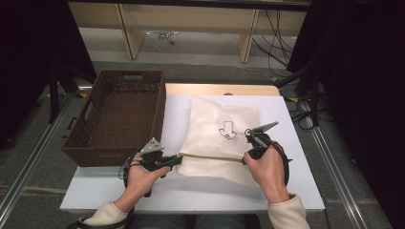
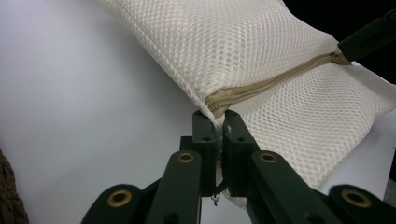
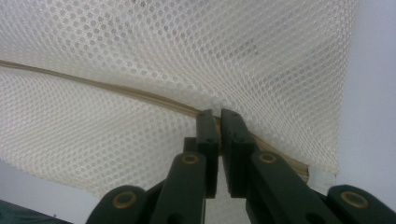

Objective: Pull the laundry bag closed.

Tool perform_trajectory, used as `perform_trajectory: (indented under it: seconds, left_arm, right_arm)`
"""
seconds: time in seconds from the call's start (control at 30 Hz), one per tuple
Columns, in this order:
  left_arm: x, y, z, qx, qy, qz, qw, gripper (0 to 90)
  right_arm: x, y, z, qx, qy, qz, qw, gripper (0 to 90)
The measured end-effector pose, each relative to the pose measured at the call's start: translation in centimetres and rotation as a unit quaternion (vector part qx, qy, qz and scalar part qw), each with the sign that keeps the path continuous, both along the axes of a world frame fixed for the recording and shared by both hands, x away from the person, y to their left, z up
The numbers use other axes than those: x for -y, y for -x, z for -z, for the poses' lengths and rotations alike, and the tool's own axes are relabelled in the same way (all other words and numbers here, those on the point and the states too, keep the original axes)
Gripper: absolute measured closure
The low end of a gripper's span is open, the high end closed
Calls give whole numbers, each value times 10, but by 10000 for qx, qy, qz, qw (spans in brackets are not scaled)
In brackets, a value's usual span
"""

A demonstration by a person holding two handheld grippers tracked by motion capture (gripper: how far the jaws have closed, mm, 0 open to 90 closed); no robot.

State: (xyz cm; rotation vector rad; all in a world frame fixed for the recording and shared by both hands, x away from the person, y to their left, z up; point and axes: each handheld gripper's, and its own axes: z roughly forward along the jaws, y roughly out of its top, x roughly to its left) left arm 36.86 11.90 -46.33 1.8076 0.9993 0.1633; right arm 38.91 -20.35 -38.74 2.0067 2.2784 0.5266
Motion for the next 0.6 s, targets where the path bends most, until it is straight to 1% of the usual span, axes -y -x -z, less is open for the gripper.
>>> perform_trajectory:
  seconds: [0.07,0.1,0.13,0.17,0.2,0.27,0.3,0.33,0.37,0.4,0.6]
  left_arm:
    - [0,0,0,0,-3,2,10000,851]
    - [0,0,0,2,-3,-1,10000,851]
    - [0,0,0,7,-10,-1,10000,851]
    - [0,0,0,51,-42,39,10000,851]
    - [-1,0,0,51,-38,38,10000,851]
    - [0,0,0,25,-29,13,10000,851]
    - [0,0,0,54,-42,38,10000,851]
    - [0,0,0,48,-14,29,10000,851]
    - [0,0,0,-1,-16,-6,10000,851]
    - [0,0,0,41,-13,14,10000,851]
    - [-1,-1,0,50,-35,46,10000,851]
  right_arm:
    - [1,0,0,3,-9,-25,10000,876]
    - [2,0,1,46,-29,-30,10000,875]
    - [2,0,0,4,-11,-75,10000,876]
    - [2,0,1,-3,-13,-72,10000,876]
    - [1,0,0,3,-17,-4,10000,876]
    - [1,0,0,-15,-1,1,10000,876]
    - [1,0,0,-19,-14,39,10000,876]
    - [2,0,0,-18,-16,21,10000,876]
    - [2,0,0,-21,-21,36,10000,876]
    - [2,0,0,-22,-22,36,10000,876]
    - [2,0,0,-16,-20,28,10000,876]
